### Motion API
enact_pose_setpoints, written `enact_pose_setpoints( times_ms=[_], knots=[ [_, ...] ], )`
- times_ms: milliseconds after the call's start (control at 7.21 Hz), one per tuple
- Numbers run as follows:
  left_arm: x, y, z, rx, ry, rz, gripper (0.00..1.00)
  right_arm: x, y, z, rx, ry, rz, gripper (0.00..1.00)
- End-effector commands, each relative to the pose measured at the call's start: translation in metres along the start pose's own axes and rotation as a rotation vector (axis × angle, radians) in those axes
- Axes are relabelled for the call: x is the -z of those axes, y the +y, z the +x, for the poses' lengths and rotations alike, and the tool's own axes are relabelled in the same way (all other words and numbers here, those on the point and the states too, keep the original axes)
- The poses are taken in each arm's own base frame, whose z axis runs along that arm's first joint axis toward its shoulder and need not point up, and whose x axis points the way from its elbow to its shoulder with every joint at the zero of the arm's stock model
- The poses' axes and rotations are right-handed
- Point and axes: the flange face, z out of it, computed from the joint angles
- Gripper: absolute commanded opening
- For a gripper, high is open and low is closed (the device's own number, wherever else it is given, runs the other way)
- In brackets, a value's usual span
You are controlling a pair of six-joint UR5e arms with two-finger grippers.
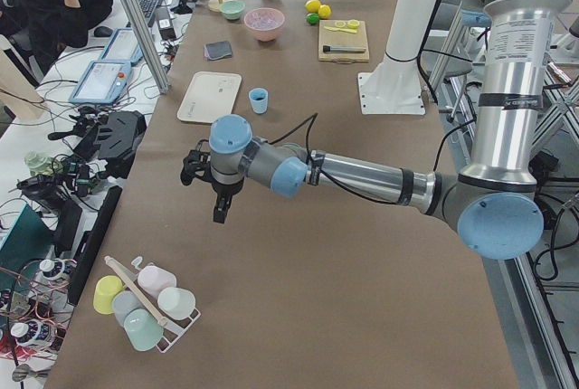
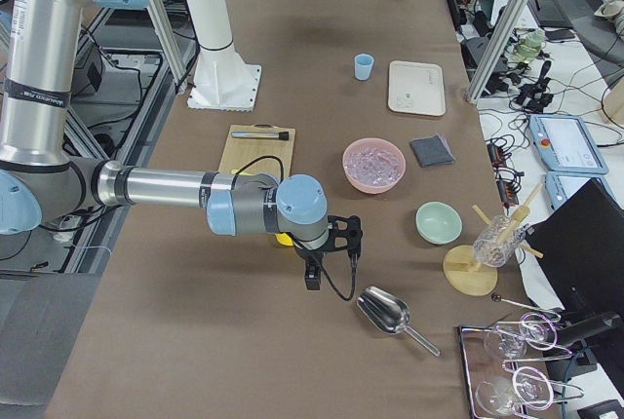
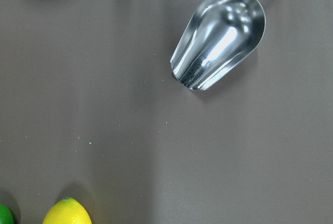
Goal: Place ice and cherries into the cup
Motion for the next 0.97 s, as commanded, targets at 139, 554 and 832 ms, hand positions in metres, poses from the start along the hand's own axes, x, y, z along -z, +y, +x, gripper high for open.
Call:
enact_pose_setpoints(
  times_ms=[139, 554, 832],
  knots=[
    [0.044, 0.052, -0.094, -0.047, 0.077, 0.025, 0.98, 0.0, 0.001, 0.0, 0.0, 0.0, 0.0, 1.0],
    [0.064, 0.063, -0.104, -0.044, -0.071, -0.013, 0.98, 0.002, -0.001, -0.002, 0.005, 0.0, 0.004, 1.0],
    [0.05, 0.088, -0.112, -0.008, -0.079, -0.051, 0.98, 0.001, -0.001, -0.001, 0.004, 0.001, 0.003, 1.0]
  ],
)
